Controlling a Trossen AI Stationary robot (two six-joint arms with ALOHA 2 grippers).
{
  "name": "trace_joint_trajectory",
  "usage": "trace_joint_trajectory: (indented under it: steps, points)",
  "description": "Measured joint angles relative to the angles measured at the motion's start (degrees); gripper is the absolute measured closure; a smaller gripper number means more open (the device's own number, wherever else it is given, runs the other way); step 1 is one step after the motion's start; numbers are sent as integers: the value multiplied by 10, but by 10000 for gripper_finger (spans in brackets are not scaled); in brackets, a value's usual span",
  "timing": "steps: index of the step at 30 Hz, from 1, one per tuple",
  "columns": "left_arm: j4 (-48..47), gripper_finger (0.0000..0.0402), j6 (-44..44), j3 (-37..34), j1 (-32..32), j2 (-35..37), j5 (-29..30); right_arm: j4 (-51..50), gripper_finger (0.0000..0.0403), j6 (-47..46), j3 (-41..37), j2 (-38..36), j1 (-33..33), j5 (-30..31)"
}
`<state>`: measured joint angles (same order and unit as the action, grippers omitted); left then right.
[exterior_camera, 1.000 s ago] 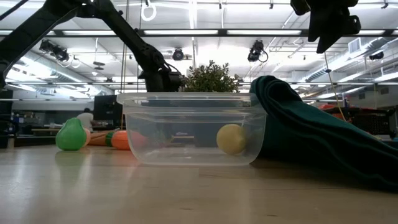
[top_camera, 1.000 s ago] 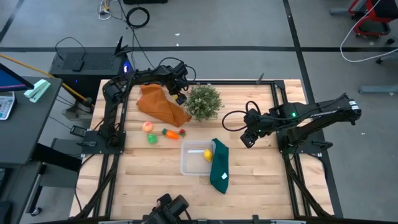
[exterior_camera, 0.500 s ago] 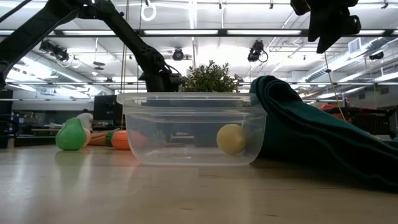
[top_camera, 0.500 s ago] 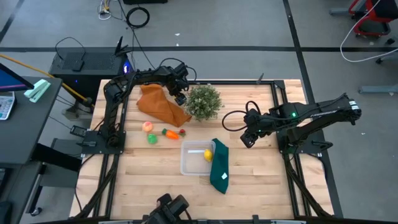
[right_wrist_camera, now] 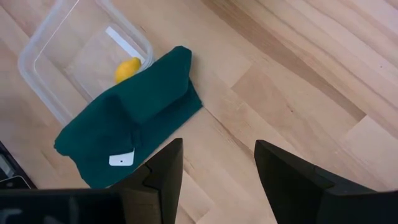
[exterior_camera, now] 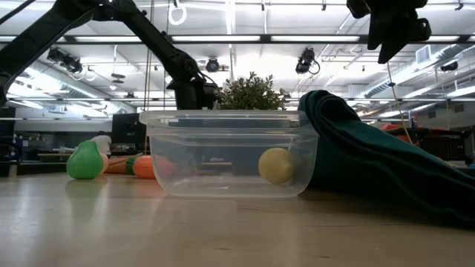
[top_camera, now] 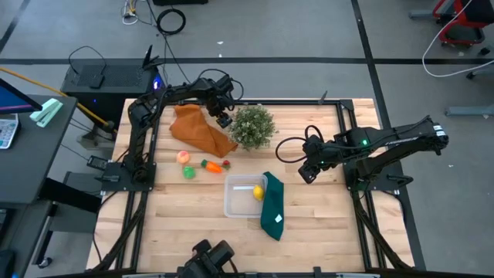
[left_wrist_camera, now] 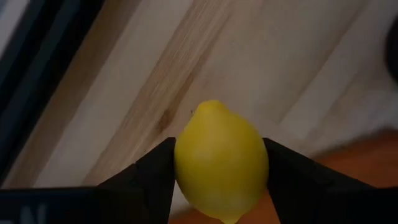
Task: Pick and placing Produce into tupperware
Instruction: Put the yellow lemon into the transparent bin
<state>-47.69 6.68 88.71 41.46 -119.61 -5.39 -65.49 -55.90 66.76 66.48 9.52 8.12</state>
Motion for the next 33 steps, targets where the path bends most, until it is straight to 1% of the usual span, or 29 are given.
trace_joint_trajectory:
  steps: [5,10,14,19,25,29,33]
  points:
    - [-56,189,4,61,3,0,0,0,238,0,0,0,0,3]
    - [-123,176,19,147,12,0,1,0,238,0,0,0,0,6]
    - [-175,188,20,223,23,0,2,0,238,3,0,0,0,7]
    - [-254,188,-1,308,24,0,7,0,238,5,0,0,0,8]
    - [-332,177,-21,379,-14,1,7,-2,238,8,0,0,0,2]
    - [-363,188,-41,422,-58,1,15,-2,238,22,0,0,0,1]
    - [-407,185,-53,463,-106,1,31,-7,238,29,0,0,0,3]
